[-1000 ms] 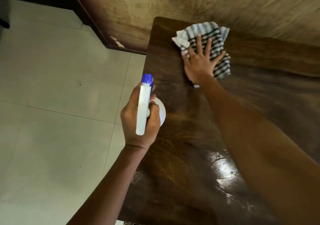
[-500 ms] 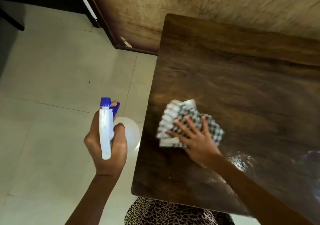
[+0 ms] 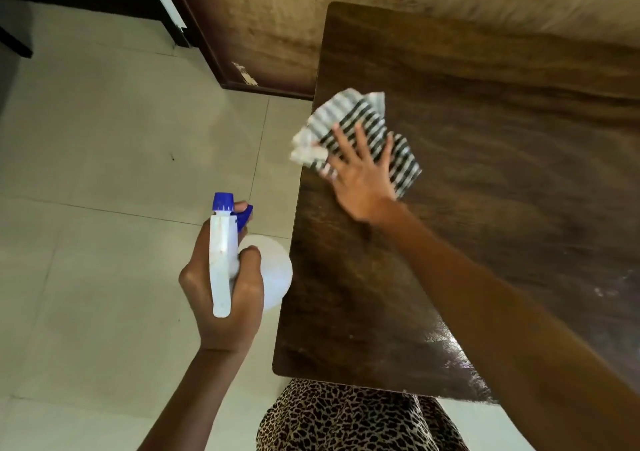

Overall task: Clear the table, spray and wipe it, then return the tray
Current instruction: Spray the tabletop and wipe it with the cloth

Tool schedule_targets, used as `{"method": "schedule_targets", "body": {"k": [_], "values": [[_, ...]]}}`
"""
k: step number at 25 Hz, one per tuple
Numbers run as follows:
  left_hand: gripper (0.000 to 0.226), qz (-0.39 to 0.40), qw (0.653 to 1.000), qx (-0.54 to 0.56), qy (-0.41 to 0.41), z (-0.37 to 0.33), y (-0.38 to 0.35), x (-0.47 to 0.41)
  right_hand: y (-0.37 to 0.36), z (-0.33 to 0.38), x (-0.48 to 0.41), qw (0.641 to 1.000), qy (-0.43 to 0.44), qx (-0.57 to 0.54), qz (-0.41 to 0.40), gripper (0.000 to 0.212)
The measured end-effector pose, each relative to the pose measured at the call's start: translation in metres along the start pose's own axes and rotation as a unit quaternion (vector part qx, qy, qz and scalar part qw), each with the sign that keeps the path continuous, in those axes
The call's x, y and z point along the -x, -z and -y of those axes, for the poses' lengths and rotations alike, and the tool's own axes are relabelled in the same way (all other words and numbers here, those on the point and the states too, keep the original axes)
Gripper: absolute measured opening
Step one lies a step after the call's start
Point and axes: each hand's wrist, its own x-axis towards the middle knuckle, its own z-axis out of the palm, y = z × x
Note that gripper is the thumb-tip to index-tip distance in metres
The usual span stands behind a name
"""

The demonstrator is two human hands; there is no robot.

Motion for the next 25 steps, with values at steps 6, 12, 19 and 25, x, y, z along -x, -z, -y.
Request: {"method": "schedule_targets", "body": {"k": [6, 12, 19, 25], "values": [[0.029, 0.024, 0.999, 0.04, 0.013, -0.001, -0.002, -0.01, -0.049, -0.022, 0.141, 0.997, 0.063, -0.02, -0.041, 0.062], [0.025, 0.028, 1.0, -0.001, -0.007, 0.001, -0.011, -0.019, -0.016, -0.093, 0.05, 0.948, -0.274, -0.155, -0.04, 0.042], [0.039, 0.031, 0.999, -0.002, -0.016, 0.009, 0.011, -0.003, -0.001, 0.001, 0.01, 0.992, -0.097, -0.081, -0.007, 0.051], [0.037, 0.021, 0.999, 0.027, 0.005, 0.018, 0.046, 0.037, -0.038, 0.081, 0.14, 0.993, 0.113, 0.025, 0.028, 0.067]]}}
